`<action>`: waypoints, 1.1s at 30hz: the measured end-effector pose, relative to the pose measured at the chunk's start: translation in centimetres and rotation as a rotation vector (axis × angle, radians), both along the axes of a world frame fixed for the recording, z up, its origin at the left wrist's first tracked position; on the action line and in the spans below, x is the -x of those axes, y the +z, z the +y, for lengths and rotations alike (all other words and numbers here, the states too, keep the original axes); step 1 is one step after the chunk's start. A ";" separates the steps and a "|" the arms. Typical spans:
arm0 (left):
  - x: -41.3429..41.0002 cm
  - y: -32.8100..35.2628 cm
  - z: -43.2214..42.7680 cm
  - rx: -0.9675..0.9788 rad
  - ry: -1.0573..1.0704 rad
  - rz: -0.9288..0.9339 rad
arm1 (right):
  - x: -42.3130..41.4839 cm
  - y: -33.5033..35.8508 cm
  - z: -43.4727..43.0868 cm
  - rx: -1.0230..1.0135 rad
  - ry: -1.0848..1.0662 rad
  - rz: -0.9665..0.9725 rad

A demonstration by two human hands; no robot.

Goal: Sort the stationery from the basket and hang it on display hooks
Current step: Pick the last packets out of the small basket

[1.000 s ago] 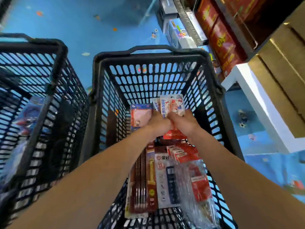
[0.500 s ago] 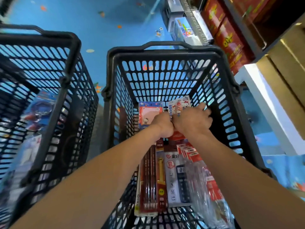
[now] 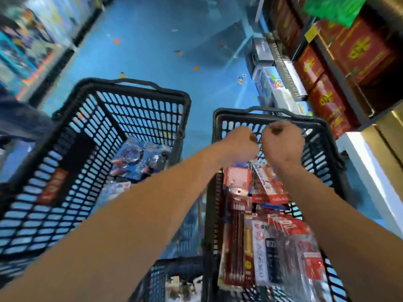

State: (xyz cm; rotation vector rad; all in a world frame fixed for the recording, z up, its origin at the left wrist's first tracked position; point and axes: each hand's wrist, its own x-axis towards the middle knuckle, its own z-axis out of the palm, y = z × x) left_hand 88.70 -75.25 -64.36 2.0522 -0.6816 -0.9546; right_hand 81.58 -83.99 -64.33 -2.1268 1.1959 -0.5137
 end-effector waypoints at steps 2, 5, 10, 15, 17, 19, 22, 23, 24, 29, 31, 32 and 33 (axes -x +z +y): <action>-3.1 2.8 2.6 0.079 0.126 -0.010 | -2.8 2.4 2.5 -0.083 0.013 -0.163; -8.3 4.5 7.8 0.098 0.342 -0.117 | -6.8 4.5 7.1 -0.211 0.121 -0.297; -13.4 3.5 18.4 -0.269 0.336 -0.408 | -11.9 2.6 15.4 -0.266 0.379 -0.109; -15.7 -3.1 25.7 -0.544 0.032 -0.455 | -15.6 -3.7 21.1 -0.327 0.471 0.319; -15.9 -5.9 26.8 -0.554 -0.054 -0.493 | -17.0 -6.9 22.3 -0.329 0.447 0.488; -16.1 -8.5 27.3 -0.525 -0.125 -0.521 | -18.0 -10.0 23.1 -0.356 0.413 0.570; -16.6 -11.0 27.4 -0.509 -0.165 -0.521 | -18.9 -13.9 23.7 -0.409 0.363 0.581; -16.8 -11.4 27.3 -0.514 -0.154 -0.512 | -19.1 -14.6 23.8 -0.424 0.359 0.573; -16.8 -11.6 27.3 -0.520 -0.135 -0.502 | -19.3 -15.1 23.9 -0.442 0.352 0.570; -17.1 -12.0 27.0 -0.555 -0.053 -0.510 | -19.5 -16.4 23.7 -0.483 0.209 0.461; -17.2 -12.0 26.9 -0.553 0.018 -0.475 | -19.6 -16.2 23.6 -0.501 0.167 0.413; -17.3 -11.8 26.8 -0.546 0.065 -0.445 | -19.6 -16.0 23.5 -0.494 0.162 0.381; -17.4 -11.6 26.8 -0.537 0.119 -0.408 | -19.5 -15.5 23.5 -0.472 0.153 0.342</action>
